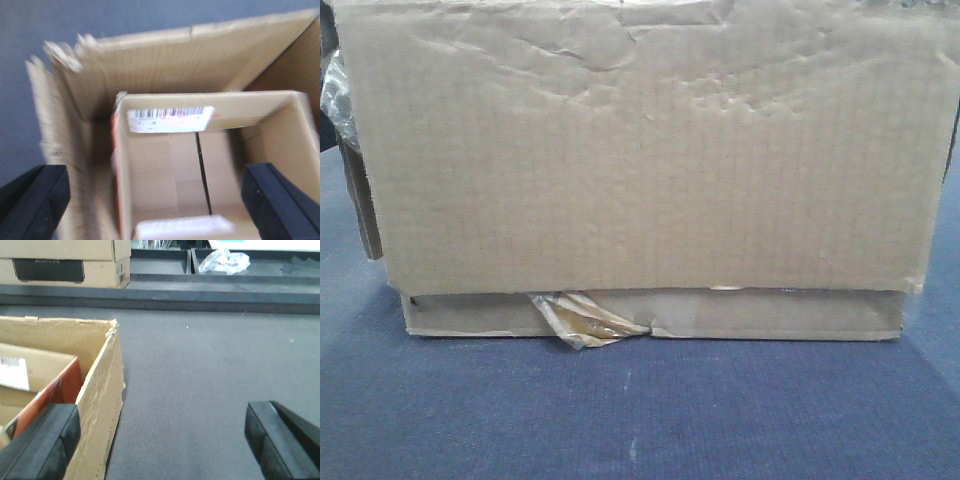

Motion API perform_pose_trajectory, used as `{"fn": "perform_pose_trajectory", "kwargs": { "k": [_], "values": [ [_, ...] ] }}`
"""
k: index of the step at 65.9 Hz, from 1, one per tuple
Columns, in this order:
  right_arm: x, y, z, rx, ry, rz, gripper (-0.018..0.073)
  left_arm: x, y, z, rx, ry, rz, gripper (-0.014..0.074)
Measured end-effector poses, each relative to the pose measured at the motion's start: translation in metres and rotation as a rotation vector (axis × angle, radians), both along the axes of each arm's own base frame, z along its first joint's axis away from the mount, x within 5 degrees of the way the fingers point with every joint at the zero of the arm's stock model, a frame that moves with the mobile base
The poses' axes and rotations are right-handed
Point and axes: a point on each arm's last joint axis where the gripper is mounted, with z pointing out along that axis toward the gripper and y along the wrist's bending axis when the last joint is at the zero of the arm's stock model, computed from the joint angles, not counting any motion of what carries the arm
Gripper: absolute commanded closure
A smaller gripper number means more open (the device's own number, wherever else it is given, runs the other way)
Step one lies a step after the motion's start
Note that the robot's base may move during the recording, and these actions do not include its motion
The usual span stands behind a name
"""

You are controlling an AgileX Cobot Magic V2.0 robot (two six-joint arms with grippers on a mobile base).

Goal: Stack two boxes on right shelf middle

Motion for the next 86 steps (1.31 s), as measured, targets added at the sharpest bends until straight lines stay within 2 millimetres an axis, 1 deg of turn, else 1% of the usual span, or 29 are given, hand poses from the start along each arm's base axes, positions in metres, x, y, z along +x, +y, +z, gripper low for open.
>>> {"fn": "perform_pose_trajectory", "kwargs": {
  "k": [1, 8, 15, 20, 24, 32, 39, 44, 53, 57, 62, 66, 73, 86],
  "values": [
    [0.0, 0.0, 0.0, 0.001, 0.003, 0.001, -0.001, -0.003, 0.002, 0.005, 0.001, -0.015, 0.001, -0.0003],
    [-0.001, 0.001, 0.009, -0.002, 0.019, 0.009, -0.001, -0.016, 0.012, 0.021, 0.043, -0.077, -0.008, -0.0003],
    [0.003, 0.002, 0.025, -0.004, 0.029, 0.017, -0.001, -0.023, 0.024, 0.026, 0.077, -0.09, -0.017, -0.0003],
    [0.009, 0.003, 0.036, -0.002, 0.05, 0.026, -0.001, -0.025, 0.036, 0.023, 0.09, -0.073, -0.003, -0.0003],
    [0.014, 0.004, 0.047, -0.001, 0.061, 0.034, -0.001, -0.026, 0.05, 0.019, 0.102, -0.052, 0.031, -0.0003],
    [0.031, 0.008, 0.061, 0.012, 0.122, 0.059, -0.001, -0.032, 0.076, 0.008, 0.123, -0.002, 0.084, -0.0003],
    [0.05, 0.017, 0.069, 0.002, 0.192, 0.103, -0.001, -0.037, 0.084, -0.003, 0.137, 0.041, 0.079, -0.0003],
    [0.066, 0.027, 0.07, -0.016, 0.267, 0.153, -0.001, -0.038, 0.083, -0.013, 0.14, 0.08, 0.066, -0.0003],
    [0.096, 0.045, 0.06, -0.053, 0.406, 0.228, -0.001, -0.036, 0.078, -0.043, 0.138, 0.187, 0.042, -0.0003],
    [0.111, 0.053, 0.048, -0.069, 0.487, 0.252, -0.001, -0.036, 0.077, -0.055, 0.138, 0.231, 0.033, -0.0003],
    [0.126, 0.057, 0.034, -0.083, 0.564, 0.263, -0.001, -0.035, 0.076, -0.068, 0.138, 0.273, 0.028, -0.0003],
    [0.137, 0.06, 0.02, -0.09, 0.627, 0.267, -0.001, -0.033, 0.074, -0.075, 0.135, 0.296, 0.023, -0.0003],
    [0.152, 0.064, 0.001, -0.099, 0.71, 0.27, -0.001, -0.029, 0.072, -0.079, 0.124, 0.305, 0.018, -0.0003],
    [0.171, 0.07, -0.025, -0.109, 0.797, 0.276, -0.001, -0.016, 0.068, -0.098, 0.142, 0.362, 0.016, -0.0003]
  ]
}}
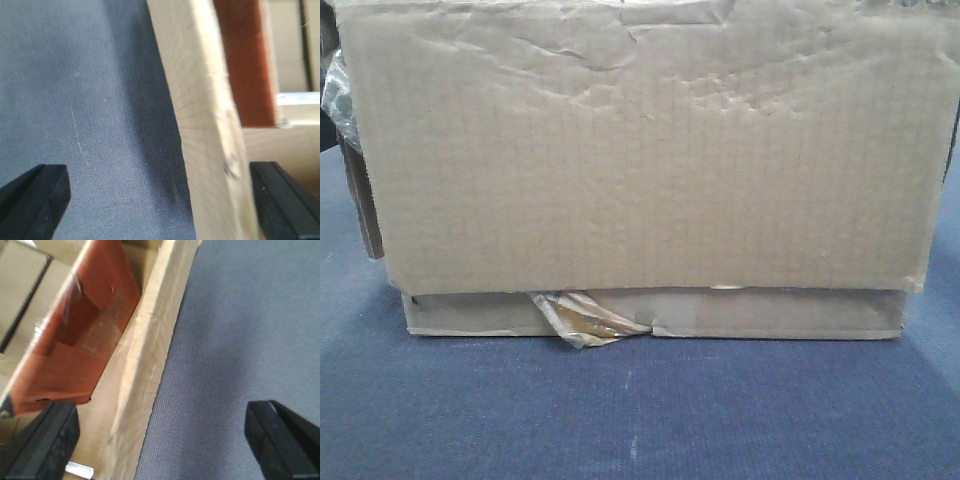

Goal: Stack two boxes on right shelf middle

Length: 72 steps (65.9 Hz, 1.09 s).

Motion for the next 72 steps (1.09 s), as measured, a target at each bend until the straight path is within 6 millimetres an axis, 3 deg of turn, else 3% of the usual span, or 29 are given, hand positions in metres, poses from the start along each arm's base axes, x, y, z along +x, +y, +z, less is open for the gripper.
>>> {"fn": "perform_pose_trajectory", "kwargs": {
  "k": [22, 29, 36, 43, 47, 56, 72],
  "values": [
    [0.016, 0.004, -0.024, -0.017, 0.069, 0.005, -0.0002, 0.011, -0.005, -0.015, -0.015, 0.027, -0.002, -0.0003],
    [0.019, 0.005, -0.028, -0.02, 0.08, 0.005, 0.0095, 0.014, -0.008, -0.019, -0.031, 0.038, -0.003, -0.0003],
    [0.02, 0.005, -0.031, -0.022, 0.084, 0.006, 0.0311, 0.016, -0.009, -0.023, -0.038, 0.049, -0.003, 0.0013],
    [0.02, 0.006, -0.031, -0.011, 0.091, 0.007, 0.0587, 0.017, -0.009, -0.024, -0.038, 0.053, -0.001, 0.0142],
    [0.02, 0.008, -0.031, -0.003, 0.093, 0.009, 0.0721, 0.017, -0.01, -0.024, -0.052, 0.057, 0.001, 0.0302],
    [0.02, 0.008, -0.031, -0.002, 0.094, 0.007, 0.0713, 0.016, -0.014, -0.024, -0.094, 0.061, 0.01, 0.0697],
    [0.02, 0.009, -0.031, 0.005, 0.094, 0.007, 0.0713, 0.016, -0.016, -0.023, -0.112, 0.058, 0.035, 0.0708]
  ]
}}
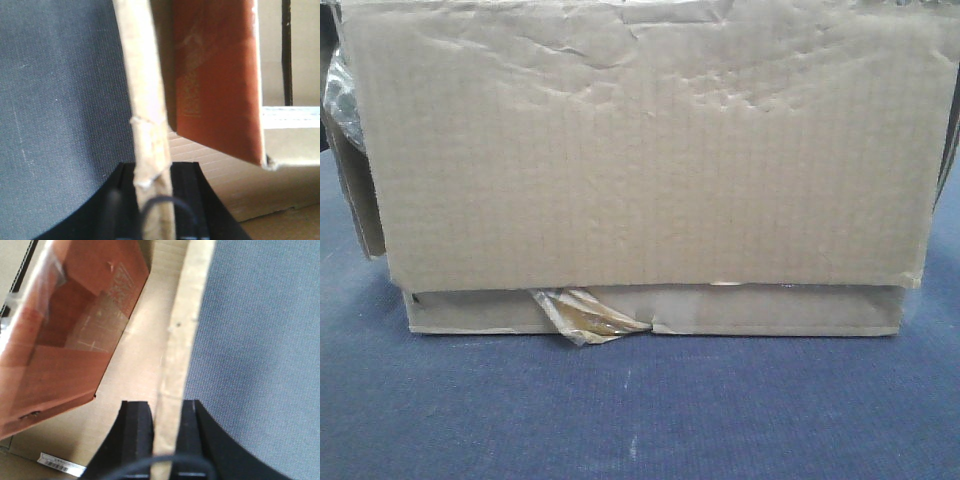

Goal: Stack two boxes on right shelf middle

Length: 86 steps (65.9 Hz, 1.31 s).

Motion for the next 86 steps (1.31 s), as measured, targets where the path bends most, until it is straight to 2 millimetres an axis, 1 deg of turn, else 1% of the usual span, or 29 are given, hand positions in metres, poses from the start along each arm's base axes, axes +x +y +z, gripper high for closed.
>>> {"fn": "perform_pose_trajectory", "kwargs": {
  "k": [12, 20, 26, 37, 41, 43, 45, 52, 59, 66, 73, 86],
  "values": [
    [-0.002, 0.0, 0.003, 0.003, -0.008, 0.0, 0.0713, 0.0, 0.0, 0.001, 0.0, -0.002, 0.004, 0.0708],
    [-0.008, -0.002, 0.015, 0.012, -0.046, -0.003, 0.0713, -0.003, 0.001, 0.007, -0.006, -0.021, 0.004, 0.0708],
    [-0.014, -0.003, 0.028, 0.023, -0.091, -0.006, 0.0713, -0.006, 0.002, 0.023, -0.017, -0.068, 0.004, 0.0708],
    [-0.022, -0.005, 0.063, 0.048, -0.206, -0.007, 0.0713, -0.017, 0.007, 0.064, -0.037, -0.195, 0.007, 0.0708],
    [-0.025, -0.006, 0.078, 0.06, -0.255, -0.007, 0.0713, -0.022, 0.009, 0.082, -0.045, -0.249, 0.008, 0.0708],
    [-0.027, -0.006, 0.087, 0.067, -0.284, -0.007, 0.0713, -0.025, 0.01, 0.089, -0.049, -0.269, 0.009, 0.0708],
    [-0.03, -0.007, 0.099, 0.075, -0.319, -0.006, 0.0713, -0.029, 0.011, 0.101, -0.055, -0.306, 0.012, 0.0708],
    [-0.038, -0.009, 0.128, 0.094, -0.41, -0.005, 0.0713, -0.041, 0.015, 0.129, -0.076, -0.396, 0.015, 0.0708],
    [-0.049, -0.012, 0.158, 0.116, -0.505, -0.004, 0.0713, -0.054, 0.019, 0.154, -0.097, -0.479, 0.019, 0.0708],
    [-0.06, -0.014, 0.18, 0.133, -0.579, -0.003, 0.0713, -0.067, 0.023, 0.174, -0.118, -0.549, 0.02, 0.0708],
    [-0.067, -0.016, 0.192, 0.142, -0.618, -0.003, 0.0713, -0.074, 0.025, 0.184, -0.134, -0.602, 0.022, 0.0708],
    [-0.068, -0.016, 0.193, 0.141, -0.613, 0.0, 0.0713, -0.076, 0.026, 0.187, -0.138, -0.611, 0.023, 0.0708]
  ]
}}
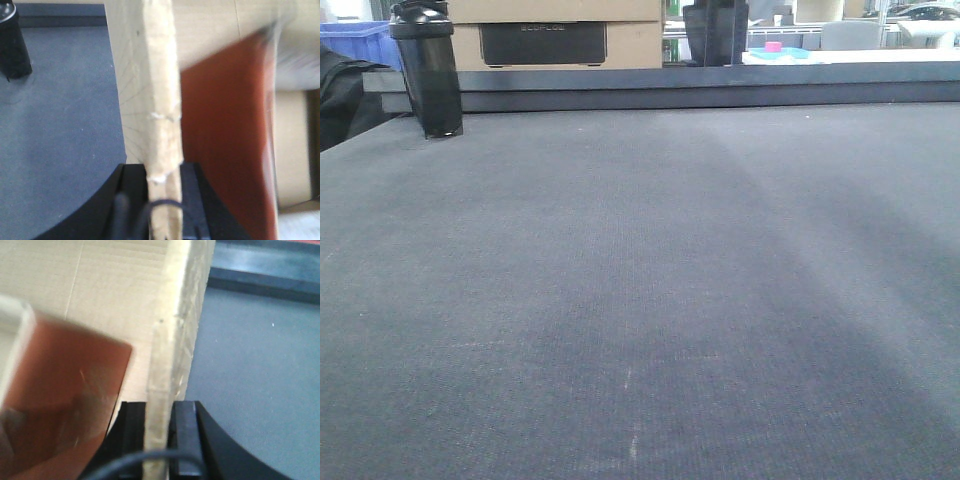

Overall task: Stack two boxes on right shelf middle
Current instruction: 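Hold the stacked boxes and back away from the table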

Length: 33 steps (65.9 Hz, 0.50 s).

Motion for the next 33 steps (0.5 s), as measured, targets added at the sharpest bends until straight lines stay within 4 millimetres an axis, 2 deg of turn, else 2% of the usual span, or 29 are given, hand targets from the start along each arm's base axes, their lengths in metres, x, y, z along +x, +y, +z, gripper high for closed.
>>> {"fn": "perform_pose_trajectory", "kwargs": {
  "k": [33],
  "values": [
    [0.0009, 0.0, 0.0015, 0.005, -0.018, -0.003, 0.0713, 0.0009, -0.0002, 0.0015, -0.005, -0.019, 0.0, 0.0708]
  ]
}}
